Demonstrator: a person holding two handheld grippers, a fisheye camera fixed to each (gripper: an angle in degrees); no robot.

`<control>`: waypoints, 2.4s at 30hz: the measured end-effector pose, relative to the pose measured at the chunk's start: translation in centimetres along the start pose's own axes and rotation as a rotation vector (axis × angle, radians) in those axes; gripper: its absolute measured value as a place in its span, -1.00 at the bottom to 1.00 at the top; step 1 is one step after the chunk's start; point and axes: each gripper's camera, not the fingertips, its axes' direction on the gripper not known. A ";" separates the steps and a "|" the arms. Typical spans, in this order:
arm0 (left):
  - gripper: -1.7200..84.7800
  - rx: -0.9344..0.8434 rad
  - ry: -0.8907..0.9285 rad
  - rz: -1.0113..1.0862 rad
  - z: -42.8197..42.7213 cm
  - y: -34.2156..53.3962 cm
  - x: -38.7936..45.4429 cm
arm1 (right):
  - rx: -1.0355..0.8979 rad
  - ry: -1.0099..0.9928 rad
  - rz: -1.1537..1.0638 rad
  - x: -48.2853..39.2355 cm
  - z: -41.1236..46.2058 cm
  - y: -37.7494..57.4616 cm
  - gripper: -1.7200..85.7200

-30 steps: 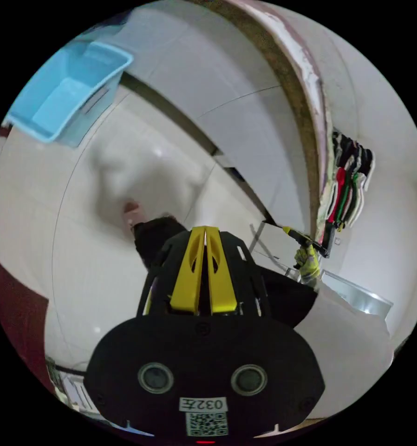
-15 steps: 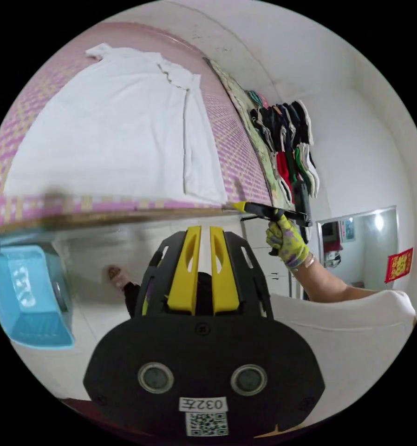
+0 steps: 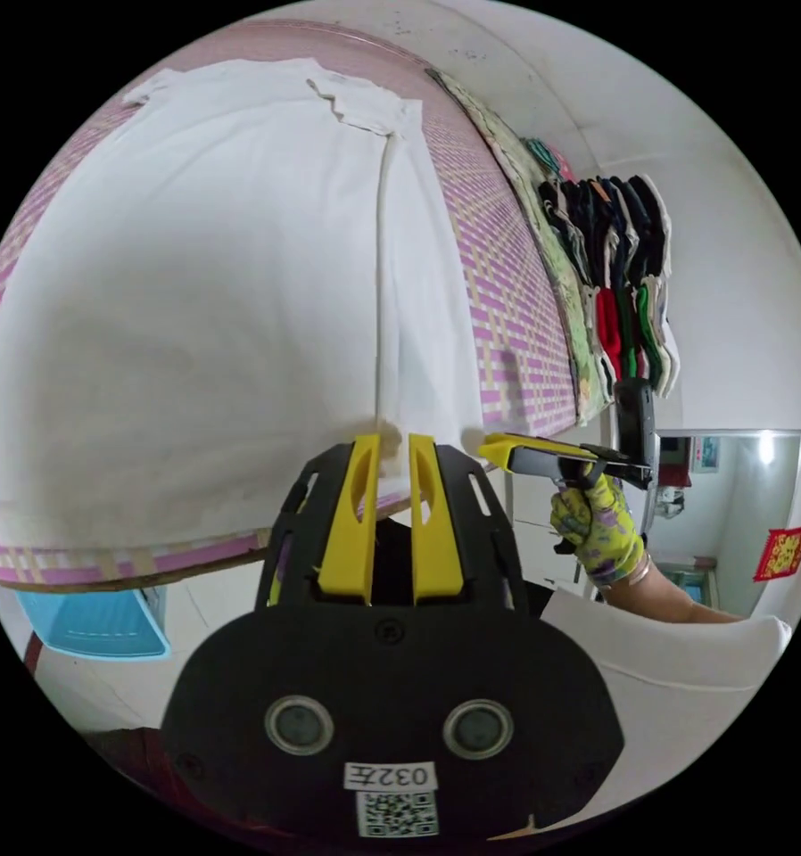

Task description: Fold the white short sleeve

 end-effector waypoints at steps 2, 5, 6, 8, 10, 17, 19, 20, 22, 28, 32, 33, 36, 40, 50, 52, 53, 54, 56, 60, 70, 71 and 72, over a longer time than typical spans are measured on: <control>-0.91 0.008 -0.042 0.013 2.1 -0.6 -1.0 | -0.023 -0.017 -0.009 0.3 -0.9 -0.3 -0.80; -0.93 -0.034 -0.062 0.029 5.7 -1.7 -2.1 | -0.044 -0.046 -0.012 1.1 -2.0 -0.5 -0.84; -0.94 -0.039 -0.074 0.026 6.3 -1.9 -2.3 | -0.052 -0.055 -0.015 1.2 -2.2 -0.6 -0.85; -0.97 -0.058 -0.075 0.023 8.7 -2.4 -3.2 | -0.091 -0.046 -0.039 1.3 -2.9 -1.0 -0.93; -0.97 -0.075 -0.024 0.028 10.5 -2.5 -4.0 | -0.087 -0.032 -0.062 1.1 -4.3 -1.0 -0.96; -0.98 -0.191 0.085 0.098 19.3 -4.2 -6.2 | -0.121 0.052 -0.069 2.6 -9.0 1.1 -0.97; -0.99 -0.266 0.113 0.095 21.8 -4.8 -7.3 | -0.145 0.064 -0.050 3.3 -9.1 1.5 -0.95; -0.99 -0.247 0.094 0.103 22.3 -4.8 -8.0 | -0.130 0.053 -0.045 3.4 -9.7 2.0 -0.92; -0.99 -0.208 0.105 0.118 22.6 -4.8 -9.0 | -0.144 0.056 -0.051 3.1 -10.6 2.5 -0.87; -0.98 -0.146 0.129 0.082 25.5 -6.4 -13.1 | -0.042 0.147 -0.100 1.7 -14.4 3.4 -0.84; -0.98 -0.056 0.159 0.030 26.9 -8.1 -15.6 | 0.054 0.066 -0.175 0.4 -16.2 1.9 -0.84; -0.98 -0.043 0.161 0.020 27.0 -8.4 -15.9 | 0.067 0.069 -0.193 0.0 -16.4 1.6 -0.84; -0.98 0.001 0.164 -0.036 28.0 -9.7 -17.9 | 0.095 0.084 -0.286 -1.9 -16.9 -0.5 -0.84; -0.98 0.047 0.157 -0.054 29.2 -11.9 -20.0 | 0.121 0.100 -0.407 -5.2 -17.0 -4.8 -0.84; -0.98 0.074 0.162 0.043 31.8 -21.8 -25.8 | 0.158 0.312 -0.487 -15.4 -14.3 -18.0 -0.81; -0.98 0.094 0.152 0.071 31.6 -24.5 -26.8 | 0.152 0.333 -0.462 -16.4 -13.3 -20.2 -0.80; -0.97 0.114 0.153 0.077 31.4 -26.6 -27.6 | 0.144 0.352 -0.440 -16.9 -12.6 -21.6 -0.79; -0.96 0.126 0.159 0.078 31.2 -27.7 -28.1 | 0.141 0.363 -0.430 -17.1 -12.3 -22.3 -0.78; -0.90 0.169 0.170 0.077 30.9 -32.8 -29.8 | 0.145 0.418 -0.400 -17.8 -11.3 -24.3 -0.77; -0.87 0.219 0.124 0.094 31.1 -41.1 -30.9 | 0.145 0.479 -0.381 -18.6 -10.2 -26.0 -0.75; -0.83 0.223 -0.059 0.174 37.6 -54.6 -30.2 | 0.143 0.483 -0.416 -17.7 -10.2 -26.6 -0.82; -0.84 0.202 -0.082 0.183 38.5 -55.3 -29.8 | 0.144 0.469 -0.405 -17.3 -10.6 -26.9 -0.86; -0.85 0.197 -0.095 0.193 38.9 -55.6 -29.6 | 0.145 0.460 -0.396 -17.0 -10.8 -27.0 -0.87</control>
